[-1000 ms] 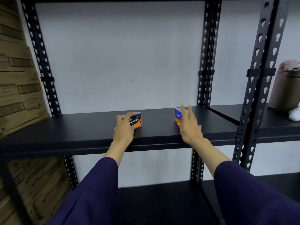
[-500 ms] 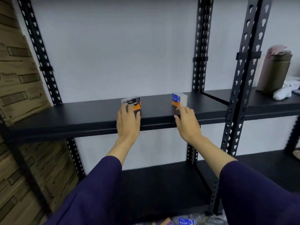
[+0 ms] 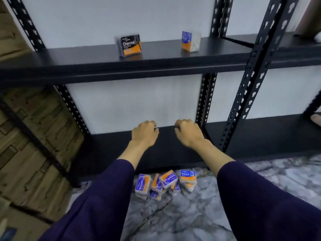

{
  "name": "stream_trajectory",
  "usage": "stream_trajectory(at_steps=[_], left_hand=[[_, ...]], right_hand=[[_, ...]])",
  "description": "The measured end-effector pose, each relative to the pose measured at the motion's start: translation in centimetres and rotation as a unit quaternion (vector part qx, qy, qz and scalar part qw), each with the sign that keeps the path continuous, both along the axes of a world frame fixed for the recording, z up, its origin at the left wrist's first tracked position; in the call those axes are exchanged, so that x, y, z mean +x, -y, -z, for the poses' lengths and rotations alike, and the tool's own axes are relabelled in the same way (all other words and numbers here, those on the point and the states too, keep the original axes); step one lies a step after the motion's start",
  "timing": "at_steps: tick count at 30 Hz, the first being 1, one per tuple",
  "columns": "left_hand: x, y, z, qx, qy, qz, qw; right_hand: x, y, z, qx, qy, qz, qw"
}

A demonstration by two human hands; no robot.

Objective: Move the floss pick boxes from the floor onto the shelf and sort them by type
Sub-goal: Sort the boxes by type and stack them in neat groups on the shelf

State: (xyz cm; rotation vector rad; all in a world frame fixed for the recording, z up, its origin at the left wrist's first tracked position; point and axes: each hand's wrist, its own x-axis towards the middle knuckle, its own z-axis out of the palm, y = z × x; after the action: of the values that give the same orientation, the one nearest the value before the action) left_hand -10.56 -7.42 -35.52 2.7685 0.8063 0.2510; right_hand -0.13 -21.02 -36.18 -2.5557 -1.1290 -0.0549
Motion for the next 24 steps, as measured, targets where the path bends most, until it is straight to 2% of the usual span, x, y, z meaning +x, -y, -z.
stream_trajectory(at_steps=[7,14,18,24], left_hand=[[-0.3,-0.5,11.9,-0.092,-0.113,-0.028,0.989],[-1.9,-2.0,22.3,-0.120,-0.193,-0.078,0.971],[-3.8,-2.5,26.9,-0.144,-0.189,-0.140,0.961],[-5.4,-2.5,31.2,-0.233,-0.103,-0.148,0.955]], right_hand=[[-0.1,-1.2,11.8,-0.125,-0.112,-0.009,0.986],[-0.3,-3.3,21.9,-0.192,-0.214,-0.019,0.958],[-0.7,-4.5,26.2,-0.207,-0.248,-0.015,0.946],[-1.9,-5.9,30.7,-0.280,-0.185,-0.008,0.942]])
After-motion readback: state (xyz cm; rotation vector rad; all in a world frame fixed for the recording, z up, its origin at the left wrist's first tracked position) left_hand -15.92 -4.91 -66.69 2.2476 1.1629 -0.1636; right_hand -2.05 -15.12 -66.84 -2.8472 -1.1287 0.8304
